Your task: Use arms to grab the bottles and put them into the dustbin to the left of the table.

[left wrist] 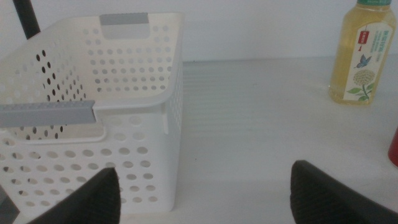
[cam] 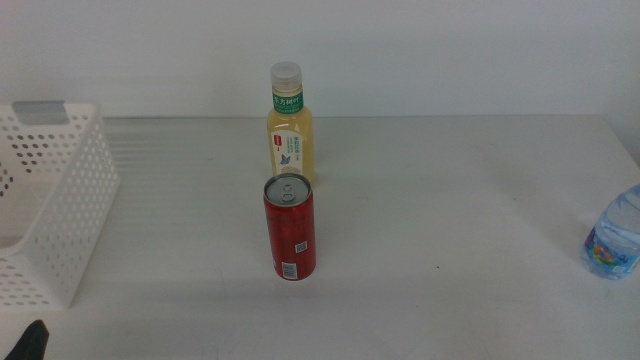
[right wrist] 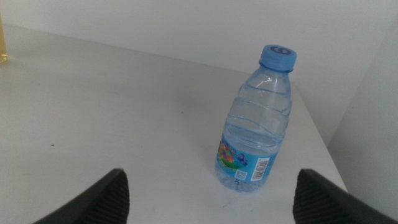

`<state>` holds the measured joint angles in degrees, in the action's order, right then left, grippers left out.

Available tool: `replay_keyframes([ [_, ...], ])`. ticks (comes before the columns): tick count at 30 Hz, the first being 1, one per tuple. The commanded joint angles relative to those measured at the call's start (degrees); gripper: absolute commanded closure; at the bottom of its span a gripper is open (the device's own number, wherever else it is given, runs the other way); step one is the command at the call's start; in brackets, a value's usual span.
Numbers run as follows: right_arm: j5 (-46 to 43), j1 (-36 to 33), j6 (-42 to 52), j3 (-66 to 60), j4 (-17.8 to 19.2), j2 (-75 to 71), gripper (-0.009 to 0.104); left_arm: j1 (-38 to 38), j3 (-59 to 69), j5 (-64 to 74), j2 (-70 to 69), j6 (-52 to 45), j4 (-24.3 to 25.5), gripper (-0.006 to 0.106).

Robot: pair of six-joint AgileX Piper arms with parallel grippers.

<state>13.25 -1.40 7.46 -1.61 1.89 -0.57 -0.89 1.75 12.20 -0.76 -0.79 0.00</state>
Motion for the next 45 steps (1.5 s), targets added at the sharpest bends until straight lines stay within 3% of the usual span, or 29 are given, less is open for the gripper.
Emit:
replay_keyframes([
  [1, -4.24, 0.34, 0.50, 0.44, 0.35, -1.53, 0.018, 0.17, 0.22, -4.85, -0.83, 0.79, 0.00, 0.010],
  [7, -4.24, 0.34, 0.50, 0.44, 0.35, -1.53, 0.018, 2.22, 0.22, -9.78, 5.47, 0.79, -3.54, 0.010],
  [17, -4.24, 0.34, 0.50, 0.44, 0.35, -1.53, 0.018, 12.92, 0.22, -30.32, 24.77, 0.79, -3.33, 0.010],
  [32, -4.24, 0.34, 0.50, 0.44, 0.35, -1.53, 0.018, 28.91, 0.32, -71.49, 63.30, 3.49, -3.39, 0.010],
  [39, -4.24, 0.34, 0.50, 0.44, 0.35, -1.53, 0.018, 30.09, 0.32, -87.03, 77.22, 3.88, -1.61, 0.010],
  [45, -4.24, 0.34, 0.50, 0.44, 0.35, -1.53, 0.018, 30.09, 0.36, -87.60, 80.04, 5.36, -1.26, 0.010],
])
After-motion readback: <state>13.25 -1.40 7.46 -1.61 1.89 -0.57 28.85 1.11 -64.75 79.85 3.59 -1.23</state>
